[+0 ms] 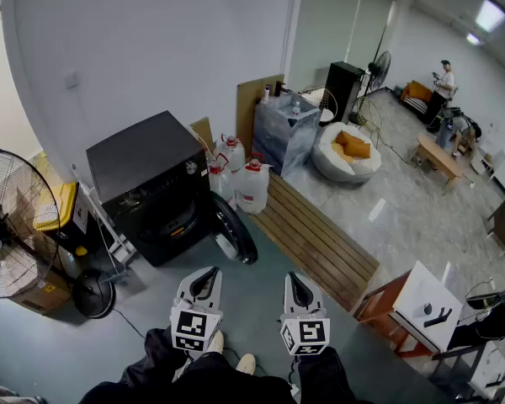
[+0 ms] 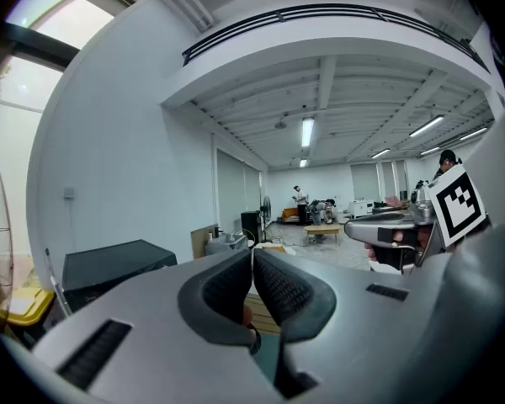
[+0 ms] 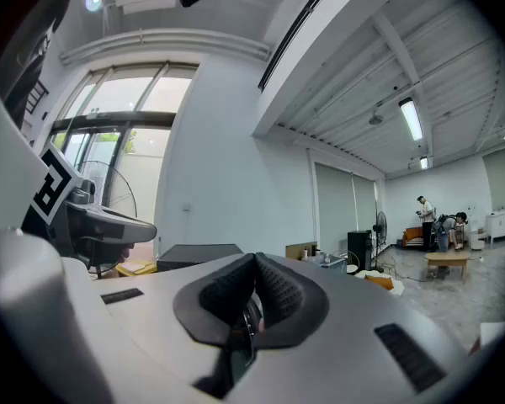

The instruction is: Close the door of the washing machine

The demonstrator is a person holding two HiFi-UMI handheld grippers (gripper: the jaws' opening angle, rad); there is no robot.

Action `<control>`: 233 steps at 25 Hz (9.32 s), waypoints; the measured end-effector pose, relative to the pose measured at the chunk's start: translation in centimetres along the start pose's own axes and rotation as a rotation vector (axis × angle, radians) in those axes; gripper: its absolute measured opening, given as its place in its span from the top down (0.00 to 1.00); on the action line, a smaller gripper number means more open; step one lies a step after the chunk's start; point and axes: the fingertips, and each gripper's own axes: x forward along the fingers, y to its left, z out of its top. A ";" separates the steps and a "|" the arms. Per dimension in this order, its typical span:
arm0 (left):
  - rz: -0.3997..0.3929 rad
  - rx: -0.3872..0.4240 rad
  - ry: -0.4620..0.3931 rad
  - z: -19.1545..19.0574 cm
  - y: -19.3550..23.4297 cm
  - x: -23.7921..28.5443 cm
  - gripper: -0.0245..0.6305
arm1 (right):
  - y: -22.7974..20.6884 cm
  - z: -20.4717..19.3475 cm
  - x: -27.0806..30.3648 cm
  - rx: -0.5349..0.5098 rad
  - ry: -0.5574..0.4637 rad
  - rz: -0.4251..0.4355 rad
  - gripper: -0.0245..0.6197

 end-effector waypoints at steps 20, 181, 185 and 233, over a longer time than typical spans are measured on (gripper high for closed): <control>-0.134 -0.009 -0.001 0.2 7.0 6.8 0.92 | 0.9 0.9 7.2 -0.007 0.026 -0.141 0.94; 0.681 -0.597 0.498 -52.9 37.3 16.1 0.92 | 28.9 -55.0 44.7 0.013 0.809 0.802 0.78; 0.699 -0.599 0.499 -52.9 39.1 15.2 0.92 | 30.7 -54.9 45.4 0.025 0.819 0.810 0.79; 0.715 -0.609 0.456 -55.8 53.4 8.2 0.92 | 47.4 -52.6 56.4 -0.138 0.693 0.793 0.87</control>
